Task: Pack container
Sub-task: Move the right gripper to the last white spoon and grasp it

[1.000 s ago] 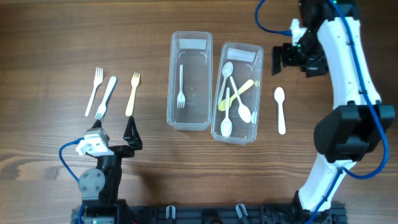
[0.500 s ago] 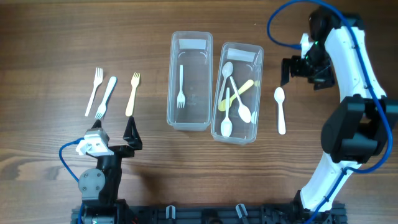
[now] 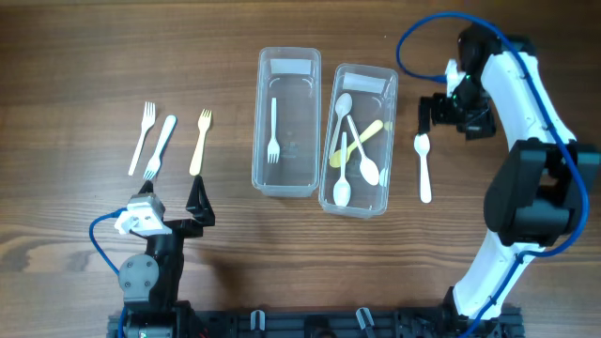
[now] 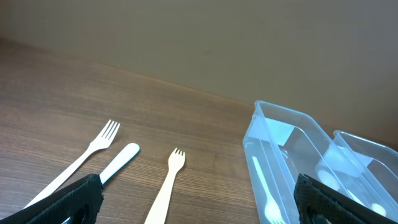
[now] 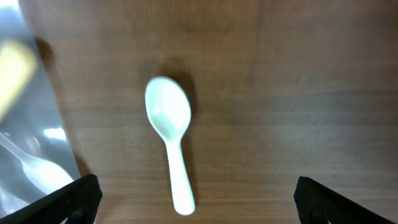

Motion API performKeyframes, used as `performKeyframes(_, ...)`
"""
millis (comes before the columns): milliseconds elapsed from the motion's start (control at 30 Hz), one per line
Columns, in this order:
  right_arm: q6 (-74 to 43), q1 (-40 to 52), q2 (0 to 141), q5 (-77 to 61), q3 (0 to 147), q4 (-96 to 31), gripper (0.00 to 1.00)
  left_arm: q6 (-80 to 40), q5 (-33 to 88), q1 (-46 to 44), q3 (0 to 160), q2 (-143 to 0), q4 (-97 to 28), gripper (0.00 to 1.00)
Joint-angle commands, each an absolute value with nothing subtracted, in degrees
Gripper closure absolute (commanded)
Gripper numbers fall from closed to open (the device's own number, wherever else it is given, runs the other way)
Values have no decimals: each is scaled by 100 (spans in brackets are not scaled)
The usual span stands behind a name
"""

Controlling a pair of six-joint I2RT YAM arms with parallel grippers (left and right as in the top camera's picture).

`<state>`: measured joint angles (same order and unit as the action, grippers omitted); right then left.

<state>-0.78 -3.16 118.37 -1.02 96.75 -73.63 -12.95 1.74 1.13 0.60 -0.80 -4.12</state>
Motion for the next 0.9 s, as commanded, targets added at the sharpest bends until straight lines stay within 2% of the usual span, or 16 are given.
performKeyframes(0, -67, -207, 11583, -132, 9546, -7441, 0, -1245, 163, 106, 32, -38, -436, 0)
performKeyframes(400, -165, -113, 11098, -401, 8173, -6635, 0, -1245, 163, 106, 32, -38, -436, 0)
performKeyframes(867, 456, -119, 11118, -423, 7741, -5754, 0, -1245, 163, 106, 32, -38, -436, 0)
